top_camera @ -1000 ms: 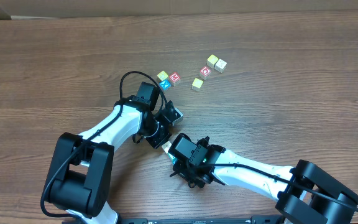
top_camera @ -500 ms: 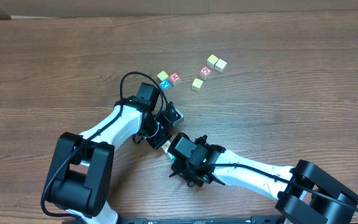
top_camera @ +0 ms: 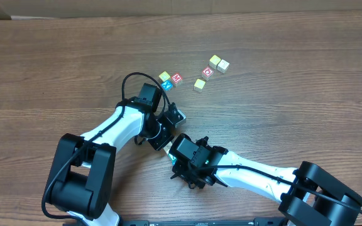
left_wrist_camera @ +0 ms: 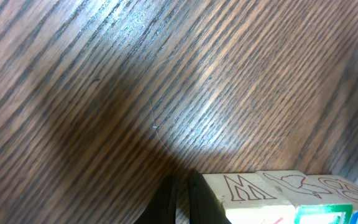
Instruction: Flip 5 blocks
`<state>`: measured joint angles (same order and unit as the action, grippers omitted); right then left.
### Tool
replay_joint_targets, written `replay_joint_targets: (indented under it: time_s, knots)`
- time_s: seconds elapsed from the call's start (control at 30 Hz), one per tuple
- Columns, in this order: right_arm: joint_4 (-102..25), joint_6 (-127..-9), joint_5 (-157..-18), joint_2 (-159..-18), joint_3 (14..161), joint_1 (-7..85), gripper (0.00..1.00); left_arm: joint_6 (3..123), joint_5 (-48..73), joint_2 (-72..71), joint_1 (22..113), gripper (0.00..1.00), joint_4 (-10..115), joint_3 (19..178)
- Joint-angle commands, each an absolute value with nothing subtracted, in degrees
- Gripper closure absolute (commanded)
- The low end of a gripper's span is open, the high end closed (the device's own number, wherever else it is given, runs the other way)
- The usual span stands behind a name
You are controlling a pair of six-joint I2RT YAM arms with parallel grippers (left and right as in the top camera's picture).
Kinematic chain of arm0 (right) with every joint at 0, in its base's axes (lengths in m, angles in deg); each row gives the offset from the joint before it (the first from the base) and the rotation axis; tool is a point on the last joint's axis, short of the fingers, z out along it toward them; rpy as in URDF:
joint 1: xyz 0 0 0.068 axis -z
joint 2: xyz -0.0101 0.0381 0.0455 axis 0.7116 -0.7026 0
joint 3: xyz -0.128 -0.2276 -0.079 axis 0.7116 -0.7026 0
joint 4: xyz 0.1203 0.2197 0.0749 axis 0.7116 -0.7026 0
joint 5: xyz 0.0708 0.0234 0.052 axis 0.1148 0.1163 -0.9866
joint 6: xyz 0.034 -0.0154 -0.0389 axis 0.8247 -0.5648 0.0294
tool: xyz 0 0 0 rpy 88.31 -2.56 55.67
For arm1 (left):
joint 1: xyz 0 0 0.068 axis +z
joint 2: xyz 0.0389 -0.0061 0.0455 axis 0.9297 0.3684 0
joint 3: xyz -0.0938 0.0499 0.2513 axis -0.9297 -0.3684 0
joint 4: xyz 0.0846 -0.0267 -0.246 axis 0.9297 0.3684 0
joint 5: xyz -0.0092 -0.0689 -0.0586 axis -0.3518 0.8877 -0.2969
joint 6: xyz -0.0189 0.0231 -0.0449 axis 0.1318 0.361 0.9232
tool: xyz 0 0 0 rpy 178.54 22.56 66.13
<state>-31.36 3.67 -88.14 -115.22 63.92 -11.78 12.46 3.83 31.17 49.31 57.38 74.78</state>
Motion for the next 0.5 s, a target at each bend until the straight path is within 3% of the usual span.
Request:
replay_joint_targets:
  time_s: [0.0, 0.47]
  knots:
    - [-30.5, 3.5, -87.6, -115.5, 63.7, -12.1, 0.96, 11.2, 4.1, 35.8, 46.3, 0.96, 58.4, 71.0]
    - [-30.1, 3.9, -88.1, -115.5, 63.7, -12.9, 0.96, 11.6, 4.1, 35.8, 46.2, 0.96, 58.1, 71.0]
